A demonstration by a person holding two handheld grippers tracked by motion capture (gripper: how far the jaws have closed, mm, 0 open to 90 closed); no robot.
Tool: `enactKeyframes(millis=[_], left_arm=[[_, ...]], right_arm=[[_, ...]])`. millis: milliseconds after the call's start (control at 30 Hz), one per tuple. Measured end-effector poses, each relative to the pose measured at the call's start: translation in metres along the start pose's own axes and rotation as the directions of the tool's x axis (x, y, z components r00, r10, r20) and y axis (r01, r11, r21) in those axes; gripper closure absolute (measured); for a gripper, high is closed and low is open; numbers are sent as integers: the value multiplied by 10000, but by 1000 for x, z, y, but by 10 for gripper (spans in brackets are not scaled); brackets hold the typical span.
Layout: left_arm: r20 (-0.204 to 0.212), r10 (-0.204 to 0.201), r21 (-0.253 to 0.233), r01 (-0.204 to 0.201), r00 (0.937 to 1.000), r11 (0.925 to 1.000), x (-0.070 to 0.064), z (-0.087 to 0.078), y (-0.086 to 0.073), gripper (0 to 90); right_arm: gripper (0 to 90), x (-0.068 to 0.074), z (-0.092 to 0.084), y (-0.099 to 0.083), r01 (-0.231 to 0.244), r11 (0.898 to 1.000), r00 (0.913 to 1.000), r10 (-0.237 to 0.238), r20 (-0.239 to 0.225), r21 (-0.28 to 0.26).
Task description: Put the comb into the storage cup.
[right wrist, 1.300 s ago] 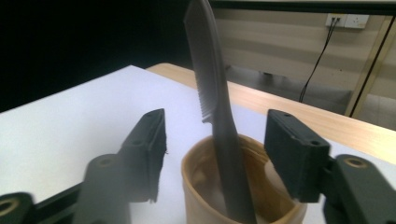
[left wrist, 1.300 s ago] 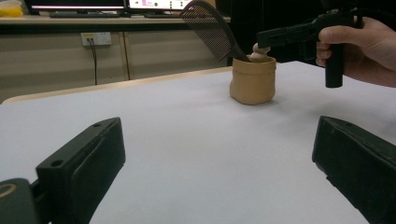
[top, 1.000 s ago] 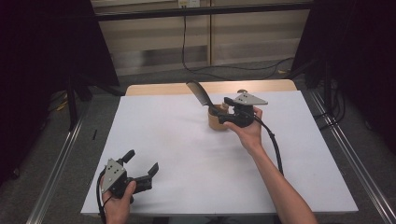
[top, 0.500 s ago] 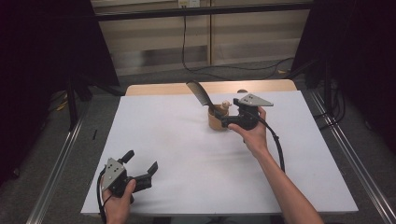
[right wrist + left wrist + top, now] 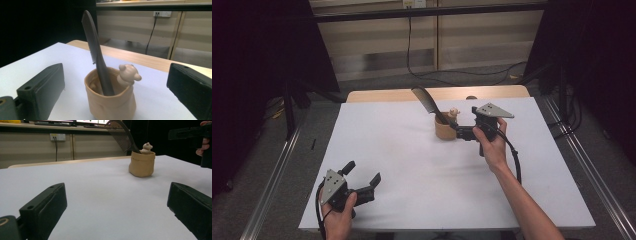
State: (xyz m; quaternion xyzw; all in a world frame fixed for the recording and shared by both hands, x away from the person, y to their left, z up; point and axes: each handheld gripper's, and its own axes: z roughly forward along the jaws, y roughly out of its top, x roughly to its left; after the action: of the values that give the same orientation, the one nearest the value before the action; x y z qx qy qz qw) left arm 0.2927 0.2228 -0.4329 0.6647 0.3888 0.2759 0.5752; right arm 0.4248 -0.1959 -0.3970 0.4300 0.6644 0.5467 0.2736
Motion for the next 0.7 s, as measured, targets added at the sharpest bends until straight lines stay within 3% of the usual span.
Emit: enactKeyframes(millis=[433, 700], left_arm=[[-83, 119, -13, -119, 9999, 9999, -1, -3, 0, 27], [-119, 130, -3, -130, 9998, 9999, 0, -3, 1, 29]], right_arm=[[3, 2, -19, -9, 236, 9996, 9966, -223, 793, -157], [0, 0, -31, -13, 315, 9993, 9964, -299, 798, -192]])
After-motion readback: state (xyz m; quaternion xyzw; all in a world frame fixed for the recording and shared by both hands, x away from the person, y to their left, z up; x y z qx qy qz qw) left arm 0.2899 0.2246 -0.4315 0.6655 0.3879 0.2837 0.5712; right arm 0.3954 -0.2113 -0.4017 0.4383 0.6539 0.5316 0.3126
